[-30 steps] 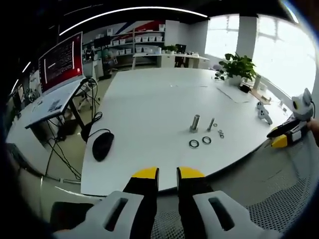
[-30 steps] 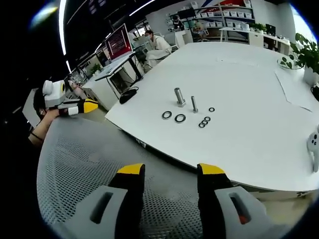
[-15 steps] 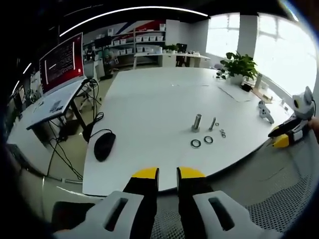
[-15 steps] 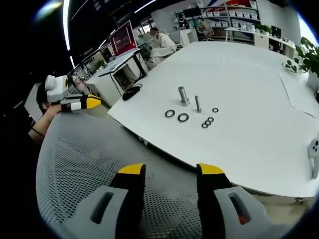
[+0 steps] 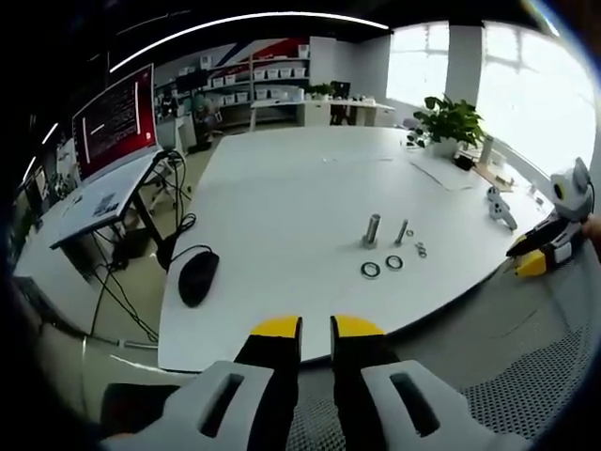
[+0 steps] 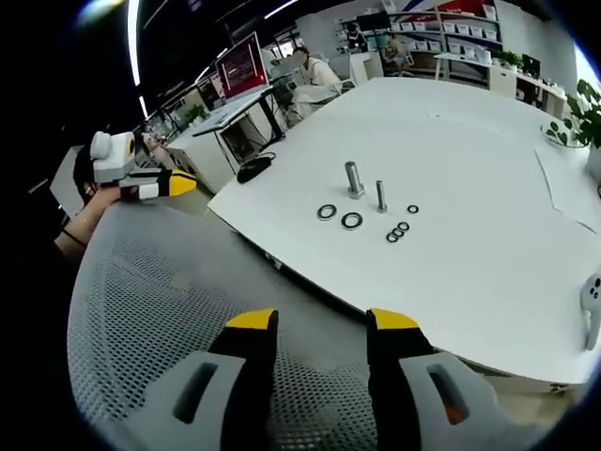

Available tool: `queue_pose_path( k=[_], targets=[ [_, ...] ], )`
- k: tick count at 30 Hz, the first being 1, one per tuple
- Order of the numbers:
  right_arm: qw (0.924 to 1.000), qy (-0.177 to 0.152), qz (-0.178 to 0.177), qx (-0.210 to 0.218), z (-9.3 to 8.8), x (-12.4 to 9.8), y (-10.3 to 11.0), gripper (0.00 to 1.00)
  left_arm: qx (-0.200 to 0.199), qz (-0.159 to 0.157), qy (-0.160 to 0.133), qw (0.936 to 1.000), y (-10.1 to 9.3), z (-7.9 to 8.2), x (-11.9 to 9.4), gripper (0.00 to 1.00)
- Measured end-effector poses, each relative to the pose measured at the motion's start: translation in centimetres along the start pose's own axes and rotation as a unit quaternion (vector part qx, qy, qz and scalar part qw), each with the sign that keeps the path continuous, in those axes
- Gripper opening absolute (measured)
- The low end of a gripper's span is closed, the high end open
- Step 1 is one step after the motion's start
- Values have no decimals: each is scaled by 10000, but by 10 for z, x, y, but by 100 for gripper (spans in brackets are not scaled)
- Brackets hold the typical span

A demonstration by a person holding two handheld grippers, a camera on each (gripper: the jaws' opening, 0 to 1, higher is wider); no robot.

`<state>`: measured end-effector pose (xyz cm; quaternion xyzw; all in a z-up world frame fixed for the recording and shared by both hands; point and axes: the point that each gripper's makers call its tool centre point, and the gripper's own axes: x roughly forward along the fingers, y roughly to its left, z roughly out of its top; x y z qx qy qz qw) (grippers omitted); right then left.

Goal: Place the washer onto the threaded stud by aligning its center hole with the stud, sliding it down to the base, and recovering from edge contact or off-axis alignment until the washer reaches the visible bottom stop.

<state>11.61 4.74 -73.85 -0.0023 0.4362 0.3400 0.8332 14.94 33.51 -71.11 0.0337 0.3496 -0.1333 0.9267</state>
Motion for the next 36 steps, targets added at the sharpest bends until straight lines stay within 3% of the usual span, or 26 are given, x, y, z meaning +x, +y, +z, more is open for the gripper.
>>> queue_pose_path(
  k=[11, 14, 21, 27, 36],
  targets=[
    [9965, 184, 102, -814, 10, 0, -6, 36, 84, -53, 170, 9998, 0, -6, 2, 5],
    [9950, 178, 179, -962, 20, 1, -7, 36, 113, -107, -8, 9999, -2, -1, 0, 5],
    [9886, 171, 356, -1451, 52, 8, 1, 36, 124, -92, -7, 9999, -1, -1, 0, 5],
    [9747, 323, 453, -2166, 78, 18, 6, 36, 84, -42, -100, 9999, 1, 2, -1, 4],
    [9540, 671, 672, -2844, 91, 43, 10, 37, -7, 23, -228, 9997, 5, 6, 0, 2]
  ],
)
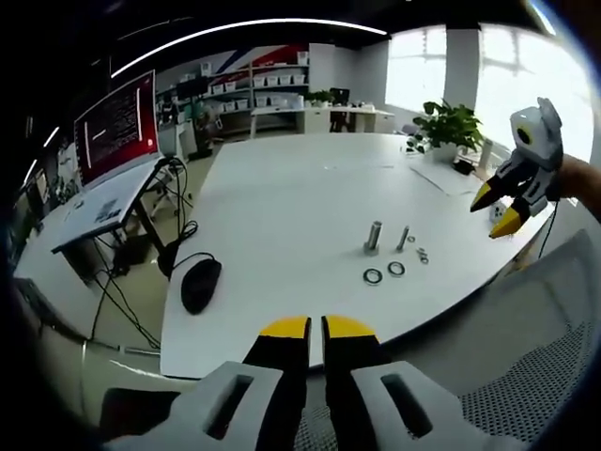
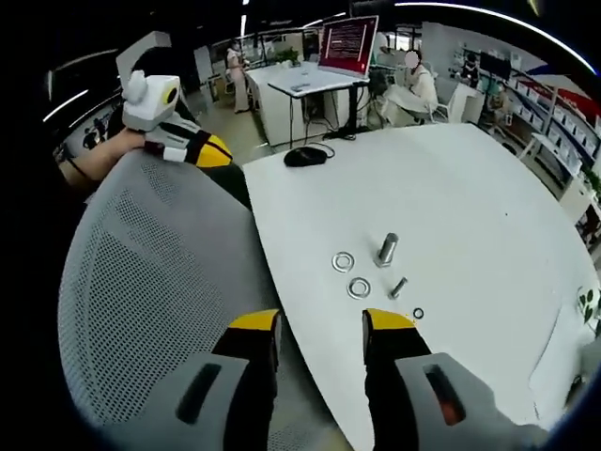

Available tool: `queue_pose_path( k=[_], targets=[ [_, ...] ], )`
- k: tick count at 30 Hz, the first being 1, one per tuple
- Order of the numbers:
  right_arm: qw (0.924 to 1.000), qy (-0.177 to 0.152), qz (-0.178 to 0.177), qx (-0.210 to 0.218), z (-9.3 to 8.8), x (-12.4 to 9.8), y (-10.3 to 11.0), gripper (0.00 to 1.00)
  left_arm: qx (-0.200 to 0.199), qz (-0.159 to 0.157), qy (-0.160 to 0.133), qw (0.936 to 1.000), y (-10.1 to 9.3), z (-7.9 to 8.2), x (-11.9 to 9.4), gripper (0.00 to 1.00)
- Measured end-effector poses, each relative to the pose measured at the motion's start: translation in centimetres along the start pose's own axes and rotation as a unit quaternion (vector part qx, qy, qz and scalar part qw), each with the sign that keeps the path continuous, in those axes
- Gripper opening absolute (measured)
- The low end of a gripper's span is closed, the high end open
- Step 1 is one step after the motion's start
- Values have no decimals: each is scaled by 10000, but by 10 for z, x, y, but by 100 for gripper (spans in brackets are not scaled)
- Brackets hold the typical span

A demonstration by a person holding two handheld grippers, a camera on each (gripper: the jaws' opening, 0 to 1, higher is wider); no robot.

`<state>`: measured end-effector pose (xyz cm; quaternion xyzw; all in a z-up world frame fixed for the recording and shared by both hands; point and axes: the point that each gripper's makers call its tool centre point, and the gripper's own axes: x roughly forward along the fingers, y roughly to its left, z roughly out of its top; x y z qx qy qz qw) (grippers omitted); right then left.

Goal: Place the washer onto the threaded stud by aligning its center hole with the stud, sliding it down to the base, and recovering from edge contact or off-axis alignment until the washer reaches the visible bottom stop.

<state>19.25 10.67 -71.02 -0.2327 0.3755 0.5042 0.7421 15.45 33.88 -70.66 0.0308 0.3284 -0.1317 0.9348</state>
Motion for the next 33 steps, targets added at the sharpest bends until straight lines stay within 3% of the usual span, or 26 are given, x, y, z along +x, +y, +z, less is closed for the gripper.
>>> queue_pose_path(
  k=[10, 18, 27, 33],
  targets=[
    [9965, 524, 308, -566, -4, 29, -7, 38, 5, 29, 33, 10000, 1, -1, 0, 2],
    [9893, 877, 481, -1062, -9, 50, -14, 39, 29, 16, 66, 10000, 1, -3, -1, 2],
    [9821, 1268, 620, -1244, -21, 76, -23, 40, -24, 35, 43, 10000, 3, -2, 0, 1],
    [9807, 1292, 731, -1272, -28, 93, -21, 41, -133, 95, -23, 9999, 6, -1, -1, 1]
  ],
)
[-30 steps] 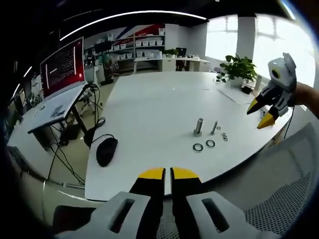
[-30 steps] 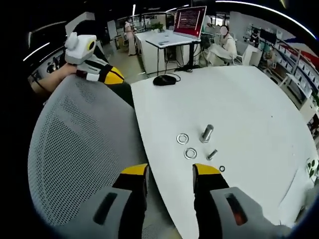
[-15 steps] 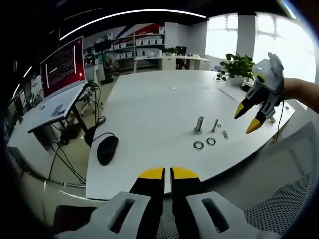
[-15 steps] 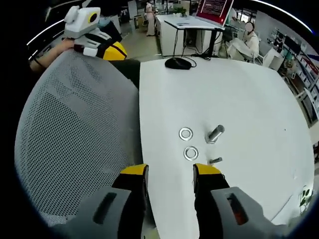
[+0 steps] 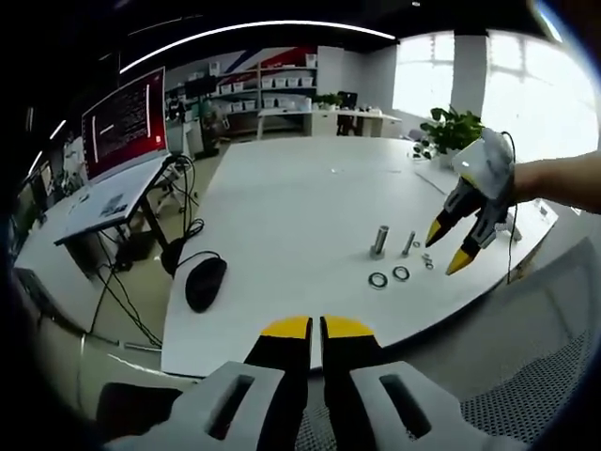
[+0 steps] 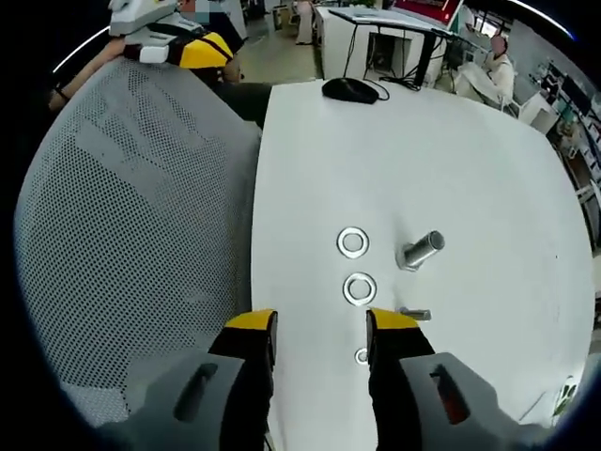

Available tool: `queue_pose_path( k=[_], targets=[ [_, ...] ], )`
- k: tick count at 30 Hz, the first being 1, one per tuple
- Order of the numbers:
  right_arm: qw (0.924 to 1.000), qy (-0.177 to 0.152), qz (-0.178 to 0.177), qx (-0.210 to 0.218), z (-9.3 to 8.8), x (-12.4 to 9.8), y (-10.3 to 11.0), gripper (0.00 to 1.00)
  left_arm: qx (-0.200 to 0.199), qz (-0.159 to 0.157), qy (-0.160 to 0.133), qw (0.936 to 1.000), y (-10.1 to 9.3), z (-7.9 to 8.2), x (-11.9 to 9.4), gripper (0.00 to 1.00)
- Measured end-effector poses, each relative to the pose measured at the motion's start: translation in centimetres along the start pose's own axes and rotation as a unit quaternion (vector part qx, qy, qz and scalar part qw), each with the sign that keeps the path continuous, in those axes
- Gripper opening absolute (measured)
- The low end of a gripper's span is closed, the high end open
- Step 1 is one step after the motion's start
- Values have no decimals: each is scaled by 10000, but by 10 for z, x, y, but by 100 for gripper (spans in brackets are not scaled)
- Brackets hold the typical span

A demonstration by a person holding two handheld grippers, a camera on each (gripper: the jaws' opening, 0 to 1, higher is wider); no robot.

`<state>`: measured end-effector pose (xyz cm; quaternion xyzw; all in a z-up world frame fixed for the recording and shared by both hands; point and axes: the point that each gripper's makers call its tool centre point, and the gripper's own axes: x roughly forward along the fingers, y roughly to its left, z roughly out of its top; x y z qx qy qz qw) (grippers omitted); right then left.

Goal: Place the washer onto the threaded stud by aligning its center hole with the stud, sliding it down to the base, and recovering from edge contact or off-axis alignment until the washer reaches the visible bottom stop.

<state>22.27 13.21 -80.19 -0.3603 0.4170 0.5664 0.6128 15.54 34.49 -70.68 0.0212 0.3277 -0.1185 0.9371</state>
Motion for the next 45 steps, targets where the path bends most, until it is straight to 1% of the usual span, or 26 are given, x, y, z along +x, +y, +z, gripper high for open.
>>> queue_pose_path(
  k=[4, 8, 12, 15, 17, 19, 21, 25, 28, 35, 40, 45],
  targets=[
    [9999, 107, 44, -33, -3, 13, -1, 41, 23, -12, 20, 10000, -1, -1, 0, 1],
    [9994, 303, 23, -137, -7, 25, -6, 41, -14, 14, -12, 10000, 1, 0, 0, 1],
    [9990, 409, 57, -159, -7, 35, -10, 41, -20, 17, -9, 10000, 1, 0, 0, 1],
    [9987, 476, 89, -137, -8, 41, -12, 41, -54, 28, -8, 10000, 2, -1, -1, 1],
    [9982, 546, 127, -201, -9, 45, -13, 41, -92, 48, -28, 9999, 3, -1, -1, 1],
    [9979, 594, 146, -192, -10, 49, -15, 41, -12, 73, -1, 10000, 3, -1, 0, 1],
    [9975, 651, 166, -210, -10, 52, -15, 41, 6, 26, 30, 10000, 1, -2, 0, 1],
    [9969, 709, 165, -282, -9, 58, -18, 40, -20, 38, -35, 10000, 2, 0, -1, 0],
    [9964, 819, 139, -179, -10, 62, -25, 41, -14, 44, -41, 10000, 2, 1, 0, 0],
    [9961, 851, 199, -124, -5, 65, -29, 41, -14, 49, 8, 10000, 1, -1, 0, 0],
    [9954, 894, 231, -249, -5, 66, -27, 41, -4, 29, 23, 10000, 1, -1, 0, 0],
    [9956, 881, 115, -290, -4, 62, -33, 41, 0, 12, -4, 10000, 0, 0, 0, 0]
  ],
)
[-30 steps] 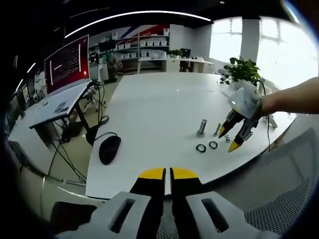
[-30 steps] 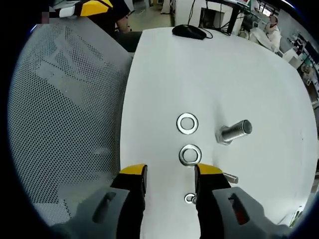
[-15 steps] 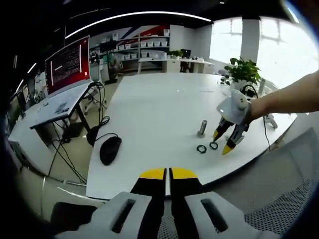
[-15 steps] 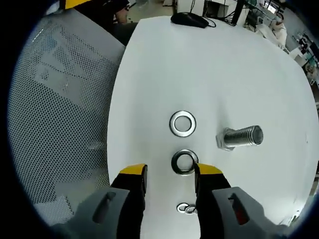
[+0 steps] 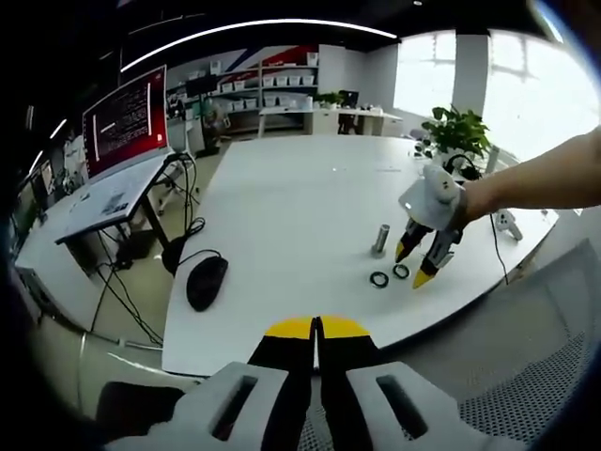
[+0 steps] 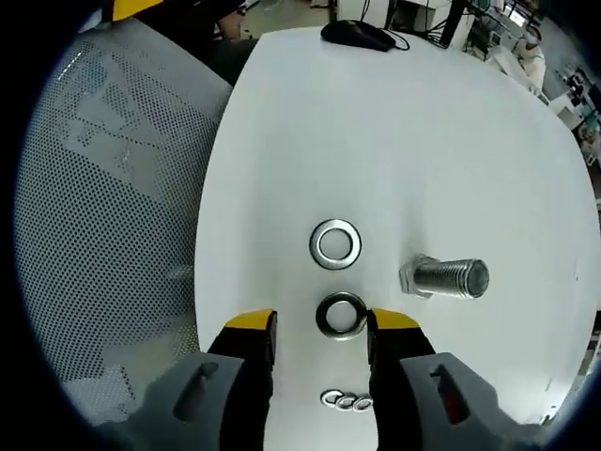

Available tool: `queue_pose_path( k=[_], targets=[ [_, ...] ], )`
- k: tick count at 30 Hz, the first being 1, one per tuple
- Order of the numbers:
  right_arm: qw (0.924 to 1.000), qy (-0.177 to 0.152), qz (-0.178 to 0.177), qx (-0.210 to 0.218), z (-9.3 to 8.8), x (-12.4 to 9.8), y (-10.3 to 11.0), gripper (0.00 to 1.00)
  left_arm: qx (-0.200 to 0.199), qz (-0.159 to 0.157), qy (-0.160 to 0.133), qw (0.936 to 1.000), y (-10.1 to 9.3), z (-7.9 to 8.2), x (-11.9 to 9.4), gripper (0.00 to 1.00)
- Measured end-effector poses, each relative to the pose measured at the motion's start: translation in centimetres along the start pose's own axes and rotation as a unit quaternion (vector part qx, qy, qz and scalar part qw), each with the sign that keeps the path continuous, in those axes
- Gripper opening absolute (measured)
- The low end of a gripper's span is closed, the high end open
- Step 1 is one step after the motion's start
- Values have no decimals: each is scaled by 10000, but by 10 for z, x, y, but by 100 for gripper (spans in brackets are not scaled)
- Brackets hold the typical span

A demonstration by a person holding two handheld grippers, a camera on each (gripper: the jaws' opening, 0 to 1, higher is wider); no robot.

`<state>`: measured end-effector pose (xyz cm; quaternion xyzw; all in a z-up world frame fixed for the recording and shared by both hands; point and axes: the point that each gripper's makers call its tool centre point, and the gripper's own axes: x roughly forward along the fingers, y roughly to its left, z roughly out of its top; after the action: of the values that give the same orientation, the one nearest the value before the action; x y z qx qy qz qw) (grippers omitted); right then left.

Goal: Place the washer onto the threaded stud by aligning its center hole with the stud, sliding it down to the base, and recovering from edge contact or off-axis alignment until the washer reaches the visible bottom stop.

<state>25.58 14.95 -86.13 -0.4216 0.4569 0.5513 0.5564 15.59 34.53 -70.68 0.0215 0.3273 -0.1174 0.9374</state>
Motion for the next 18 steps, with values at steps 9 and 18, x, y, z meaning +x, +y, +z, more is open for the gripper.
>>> queue_pose_path(
  k=[9, 18],
  targets=[
    [9988, 299, -121, -357, -6, 8, -7, 34, -83, 9, -82, 9999, 1, 2, -1, 0],
    [9980, 393, -84, -497, -6, 8, -6, 34, -72, 36, -84, 9999, 2, 2, -1, 0]
  ],
)
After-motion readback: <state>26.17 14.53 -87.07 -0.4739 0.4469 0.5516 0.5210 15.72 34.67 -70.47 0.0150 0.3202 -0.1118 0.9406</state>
